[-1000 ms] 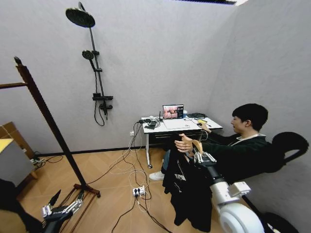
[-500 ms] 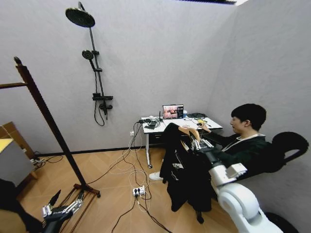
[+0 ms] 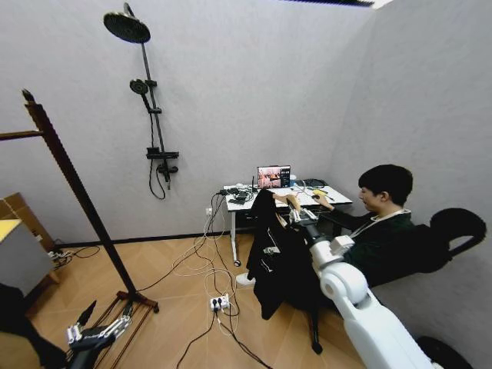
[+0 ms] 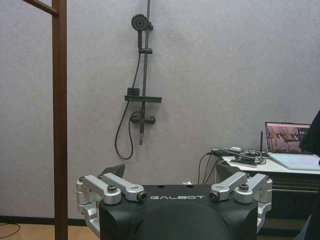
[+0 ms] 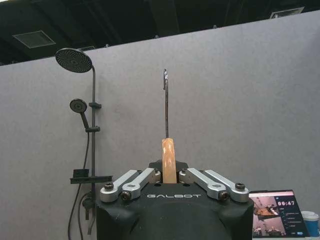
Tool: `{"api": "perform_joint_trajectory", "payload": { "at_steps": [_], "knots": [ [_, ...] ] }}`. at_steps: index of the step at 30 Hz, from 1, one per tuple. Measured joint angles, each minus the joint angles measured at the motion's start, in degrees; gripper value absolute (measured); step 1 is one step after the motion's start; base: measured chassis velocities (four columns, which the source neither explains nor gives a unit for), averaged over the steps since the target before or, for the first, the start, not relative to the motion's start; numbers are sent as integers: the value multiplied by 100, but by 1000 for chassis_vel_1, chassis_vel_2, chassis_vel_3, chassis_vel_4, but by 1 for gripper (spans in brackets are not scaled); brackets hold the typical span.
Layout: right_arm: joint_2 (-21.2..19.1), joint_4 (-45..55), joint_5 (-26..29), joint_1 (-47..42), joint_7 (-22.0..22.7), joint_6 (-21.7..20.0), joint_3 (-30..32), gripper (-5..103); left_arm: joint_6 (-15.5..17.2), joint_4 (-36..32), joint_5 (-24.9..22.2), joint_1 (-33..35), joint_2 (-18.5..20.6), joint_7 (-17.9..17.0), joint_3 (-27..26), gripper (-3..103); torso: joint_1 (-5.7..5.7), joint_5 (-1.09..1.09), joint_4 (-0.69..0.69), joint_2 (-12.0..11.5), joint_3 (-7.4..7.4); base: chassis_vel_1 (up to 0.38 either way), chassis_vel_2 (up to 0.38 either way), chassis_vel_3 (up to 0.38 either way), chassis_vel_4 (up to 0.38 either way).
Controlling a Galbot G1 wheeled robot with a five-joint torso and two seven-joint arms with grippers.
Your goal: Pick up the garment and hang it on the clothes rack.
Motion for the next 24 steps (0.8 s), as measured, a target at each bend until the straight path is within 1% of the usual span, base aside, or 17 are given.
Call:
{"api": "perform_joint_trajectory", "payload": {
  "at_steps": [3,9,24],
  "knots": [
    [64,-48,-38,1,-34,19,-84,10,0,0,0,0,0,0,0,100,0,0,0,0,0,0,0,0,0],
    [70,-116,-57,19,-104,66,-153,10,0,0,0,0,0,0,0,100,0,1,-1,0,0,12,10,19,15],
    [-134,-112,145,174,-209,73,-39,10,0,0,0,0,0,0,0,100,0,0,1,0,0,81,82,89,76]
  ]
}}
